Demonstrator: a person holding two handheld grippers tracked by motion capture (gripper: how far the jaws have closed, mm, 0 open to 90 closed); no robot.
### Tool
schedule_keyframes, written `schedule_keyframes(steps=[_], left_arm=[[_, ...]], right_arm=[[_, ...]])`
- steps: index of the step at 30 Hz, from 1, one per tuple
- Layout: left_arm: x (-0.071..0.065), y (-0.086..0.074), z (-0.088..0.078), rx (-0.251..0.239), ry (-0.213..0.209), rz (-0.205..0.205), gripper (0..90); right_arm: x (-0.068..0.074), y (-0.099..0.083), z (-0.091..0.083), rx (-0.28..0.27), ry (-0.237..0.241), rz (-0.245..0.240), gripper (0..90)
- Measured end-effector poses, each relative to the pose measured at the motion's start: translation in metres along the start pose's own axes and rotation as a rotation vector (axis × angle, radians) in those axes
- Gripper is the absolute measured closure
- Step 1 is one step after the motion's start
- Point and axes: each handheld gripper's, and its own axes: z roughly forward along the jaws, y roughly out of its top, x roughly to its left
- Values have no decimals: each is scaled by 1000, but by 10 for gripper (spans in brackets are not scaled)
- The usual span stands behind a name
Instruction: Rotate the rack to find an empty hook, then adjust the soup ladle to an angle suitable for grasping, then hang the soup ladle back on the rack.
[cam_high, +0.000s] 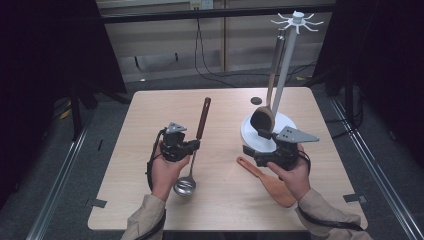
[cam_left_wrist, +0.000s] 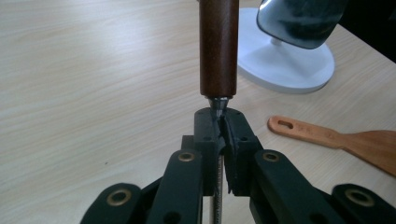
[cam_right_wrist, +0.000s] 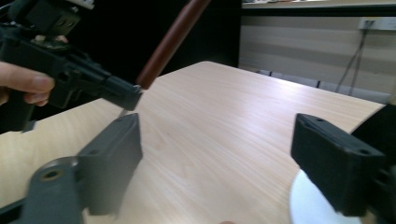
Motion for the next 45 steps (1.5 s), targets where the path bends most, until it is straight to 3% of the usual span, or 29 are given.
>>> schedule_keyframes(steps=[9,13,17,28,41,45], left_arm=[[-15,11,4,-47,-26,1,851],[-21,15,4,-69,-45,-11,851],[-25,19,3,-76,-62,-2,851],[-38,24,3,-106,-85,6,850],[-43,26,2,-131,-110,-1,850],[-45,26,3,-138,-113,-8,850]], right_arm=[[12,-5,12,29,42,30,233],[19,-7,19,37,84,19,378],[25,-8,25,54,118,37,431],[43,-10,42,92,126,129,534],[48,-6,51,75,116,263,603],[50,-5,55,81,111,284,648]])
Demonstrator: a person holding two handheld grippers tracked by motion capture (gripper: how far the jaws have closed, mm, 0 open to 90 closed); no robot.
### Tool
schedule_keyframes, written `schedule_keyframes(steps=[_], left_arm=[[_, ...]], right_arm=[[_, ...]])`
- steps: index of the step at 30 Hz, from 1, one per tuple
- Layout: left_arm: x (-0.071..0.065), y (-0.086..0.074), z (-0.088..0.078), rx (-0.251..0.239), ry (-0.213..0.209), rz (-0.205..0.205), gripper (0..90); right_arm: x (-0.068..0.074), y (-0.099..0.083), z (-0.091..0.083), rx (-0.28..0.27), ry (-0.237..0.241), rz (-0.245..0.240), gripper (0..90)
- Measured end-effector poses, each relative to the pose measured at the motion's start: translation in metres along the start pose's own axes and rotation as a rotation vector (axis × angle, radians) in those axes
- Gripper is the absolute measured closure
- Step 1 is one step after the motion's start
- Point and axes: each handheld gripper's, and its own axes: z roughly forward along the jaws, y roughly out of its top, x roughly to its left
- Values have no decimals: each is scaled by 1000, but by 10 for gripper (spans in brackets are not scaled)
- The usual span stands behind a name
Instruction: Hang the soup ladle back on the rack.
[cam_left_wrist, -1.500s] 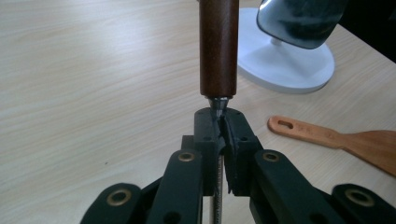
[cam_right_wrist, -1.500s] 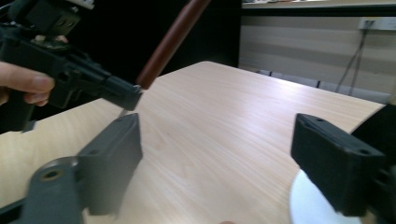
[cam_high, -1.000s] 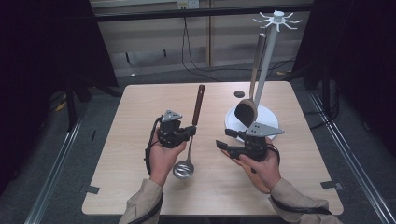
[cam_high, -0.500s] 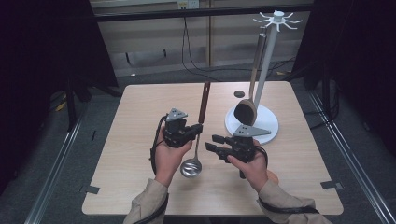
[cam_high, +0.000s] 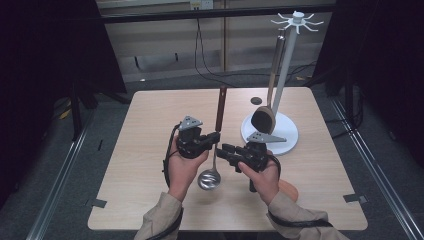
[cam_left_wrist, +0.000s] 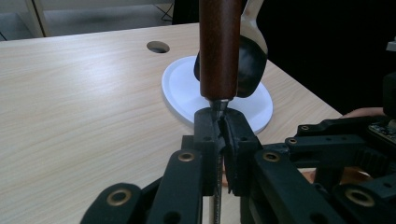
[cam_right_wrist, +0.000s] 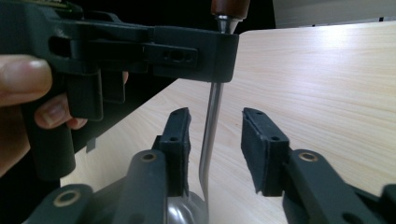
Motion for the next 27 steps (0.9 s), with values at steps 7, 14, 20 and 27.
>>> schedule_keyframes(steps=[7,14,20,27], left_arm=[[-3,2,2,-6,-2,0,850],[-6,2,2,-18,9,2,850],[-7,3,2,-20,17,1,850],[-8,3,3,-24,18,0,850]], right_arm=[[0,0,4,1,-23,25,700],[-1,1,4,-24,-42,40,762],[1,2,5,-26,-47,50,783],[1,3,7,-23,-56,56,811]])
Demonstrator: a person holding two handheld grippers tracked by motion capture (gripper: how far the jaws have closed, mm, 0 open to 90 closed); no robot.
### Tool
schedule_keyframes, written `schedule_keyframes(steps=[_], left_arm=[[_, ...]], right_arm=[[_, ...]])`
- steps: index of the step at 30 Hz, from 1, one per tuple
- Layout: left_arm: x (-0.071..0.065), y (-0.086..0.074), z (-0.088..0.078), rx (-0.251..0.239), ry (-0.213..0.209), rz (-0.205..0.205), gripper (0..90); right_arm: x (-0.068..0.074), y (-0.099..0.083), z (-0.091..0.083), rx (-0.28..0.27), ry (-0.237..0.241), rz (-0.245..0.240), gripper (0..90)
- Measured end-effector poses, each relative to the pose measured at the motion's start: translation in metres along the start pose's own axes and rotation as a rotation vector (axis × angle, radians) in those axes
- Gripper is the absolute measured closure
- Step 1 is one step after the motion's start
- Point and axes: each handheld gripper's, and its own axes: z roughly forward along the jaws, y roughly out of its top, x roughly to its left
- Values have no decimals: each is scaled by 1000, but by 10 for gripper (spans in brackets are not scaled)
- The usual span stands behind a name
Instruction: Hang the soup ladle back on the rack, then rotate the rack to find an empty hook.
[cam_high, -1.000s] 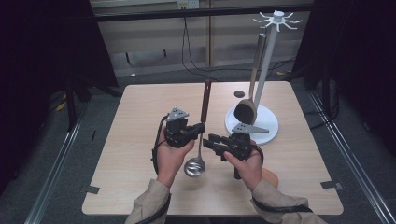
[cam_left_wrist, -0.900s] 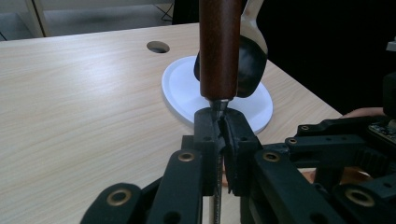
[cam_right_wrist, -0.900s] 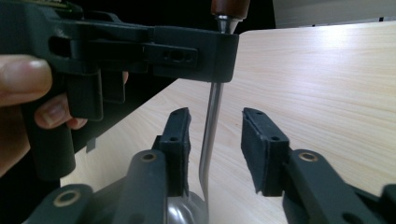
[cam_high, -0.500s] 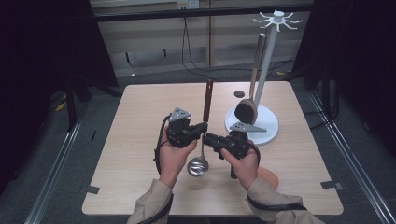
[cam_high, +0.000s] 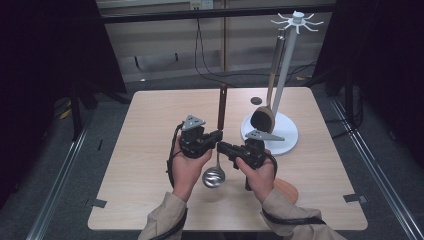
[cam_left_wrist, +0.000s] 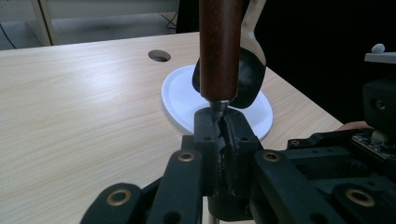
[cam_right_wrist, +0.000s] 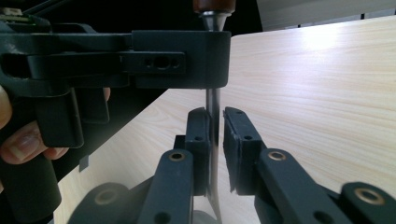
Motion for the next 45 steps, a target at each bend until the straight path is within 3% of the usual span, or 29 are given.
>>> schedule_keyframes(steps=[14,23,28,30,39,45], left_arm=[[0,-1,3,-11,-1,-26,832],[6,1,-6,-55,30,-50,683],[11,-3,-6,-26,55,-30,621],[14,-7,-4,-21,61,-38,542],[29,-29,5,21,101,-36,340],[37,-41,6,61,139,-8,236]], right_arm=[[-2,-1,0,0,1,-23,858],[-13,1,-7,5,-22,-34,858],[-19,5,-15,-6,-19,-48,858],[-21,8,-18,-12,-10,-56,858],[-27,15,-32,-19,19,-99,859],[-32,19,-40,-40,34,-107,858]])
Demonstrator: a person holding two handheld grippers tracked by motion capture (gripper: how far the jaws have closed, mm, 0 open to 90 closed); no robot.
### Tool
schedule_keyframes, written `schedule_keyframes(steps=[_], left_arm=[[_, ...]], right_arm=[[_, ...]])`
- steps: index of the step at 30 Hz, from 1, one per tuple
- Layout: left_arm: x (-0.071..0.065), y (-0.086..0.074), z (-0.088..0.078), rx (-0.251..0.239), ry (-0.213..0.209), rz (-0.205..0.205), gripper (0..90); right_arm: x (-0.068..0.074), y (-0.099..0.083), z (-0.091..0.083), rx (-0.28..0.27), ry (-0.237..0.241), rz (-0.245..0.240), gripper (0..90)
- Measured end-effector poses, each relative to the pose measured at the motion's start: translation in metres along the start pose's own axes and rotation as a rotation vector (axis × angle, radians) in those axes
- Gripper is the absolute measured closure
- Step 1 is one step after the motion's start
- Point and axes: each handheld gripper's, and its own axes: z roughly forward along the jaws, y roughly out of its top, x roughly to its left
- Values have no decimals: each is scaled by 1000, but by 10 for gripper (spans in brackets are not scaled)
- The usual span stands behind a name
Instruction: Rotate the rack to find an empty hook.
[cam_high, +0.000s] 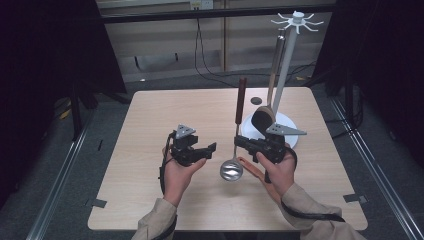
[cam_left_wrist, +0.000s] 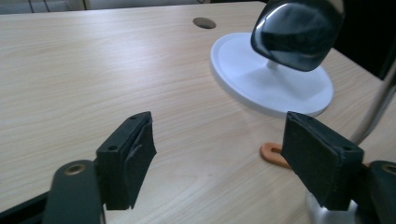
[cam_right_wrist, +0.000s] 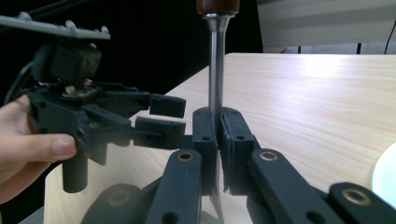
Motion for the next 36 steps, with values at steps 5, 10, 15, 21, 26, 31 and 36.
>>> schedule_keyframes(steps=[5,10,15,21,26,31,36], left_arm=[[4,-7,2,18,14,-8,198],[6,-9,4,20,26,-6,170],[7,-11,3,27,31,-2,152],[7,-15,6,45,29,-15,130],[6,-17,9,57,32,-9,106],[5,-18,9,63,35,-10,89],[7,-19,8,64,30,-17,82]], right_arm=[[-5,3,-6,-10,9,-8,858],[-8,7,-11,-15,14,-25,859],[-10,12,-16,-16,19,-45,858],[-13,22,-22,-31,21,-60,858],[-15,29,-26,-42,29,-76,859],[-15,35,-28,-44,29,-84,859],[-15,41,-30,-50,28,-92,859]])
